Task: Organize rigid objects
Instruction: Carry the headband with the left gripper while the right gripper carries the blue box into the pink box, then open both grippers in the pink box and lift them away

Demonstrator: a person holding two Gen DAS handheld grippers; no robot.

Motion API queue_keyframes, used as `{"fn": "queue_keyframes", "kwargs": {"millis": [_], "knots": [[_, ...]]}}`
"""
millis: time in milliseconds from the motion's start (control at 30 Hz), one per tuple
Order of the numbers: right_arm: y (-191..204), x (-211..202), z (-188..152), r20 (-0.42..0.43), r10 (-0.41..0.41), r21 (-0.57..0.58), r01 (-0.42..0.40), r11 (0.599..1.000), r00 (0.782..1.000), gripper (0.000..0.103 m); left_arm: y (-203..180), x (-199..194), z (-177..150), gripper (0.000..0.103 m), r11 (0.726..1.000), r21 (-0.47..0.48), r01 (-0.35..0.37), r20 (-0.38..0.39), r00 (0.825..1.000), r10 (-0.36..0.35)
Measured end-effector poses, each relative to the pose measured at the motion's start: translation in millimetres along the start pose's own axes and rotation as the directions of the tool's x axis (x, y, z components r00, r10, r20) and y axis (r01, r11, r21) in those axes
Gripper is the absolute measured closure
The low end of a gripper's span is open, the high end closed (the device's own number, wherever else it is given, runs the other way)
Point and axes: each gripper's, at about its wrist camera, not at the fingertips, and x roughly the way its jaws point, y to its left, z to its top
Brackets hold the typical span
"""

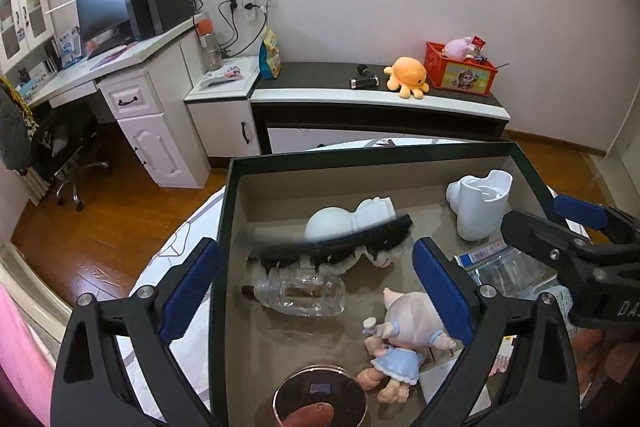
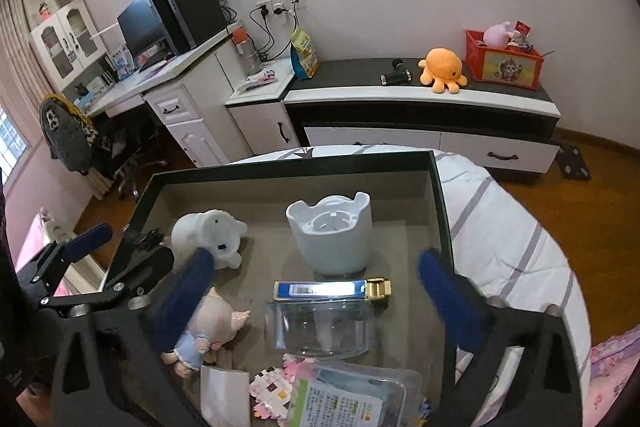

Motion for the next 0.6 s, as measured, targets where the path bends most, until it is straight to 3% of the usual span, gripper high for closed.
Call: {"fn": "queue_keyframes", "kwargs": {"millis": [200, 433, 600], "knots": [[0.8, -16.8, -5.4, 0.024, 0.050, 0.049, -0.051, 0.998, 0.998, 0.000, 0.5, -20.8, -7.1, 0.000, 1.000, 0.012, 0.002, 0.027, 1.000, -0.002], [8.8, -63.5, -17.7, 0.118, 0.034, 0.062, -0.042, 0.997, 0.992, 0.000, 4.2, -64.0, -19.8, 0.000, 1.000, -0.007, 0.010, 0.092, 0.996, -0.009], [16.0, -112.1, -40.5, 0.207, -0.025, 0.059, 0.013, 0.998, 0.978, 0.000, 6.3, -108.5, -36.5, 0.000, 1.000, -0.017, 0.011, 0.151, 0.989, -0.008]]}}
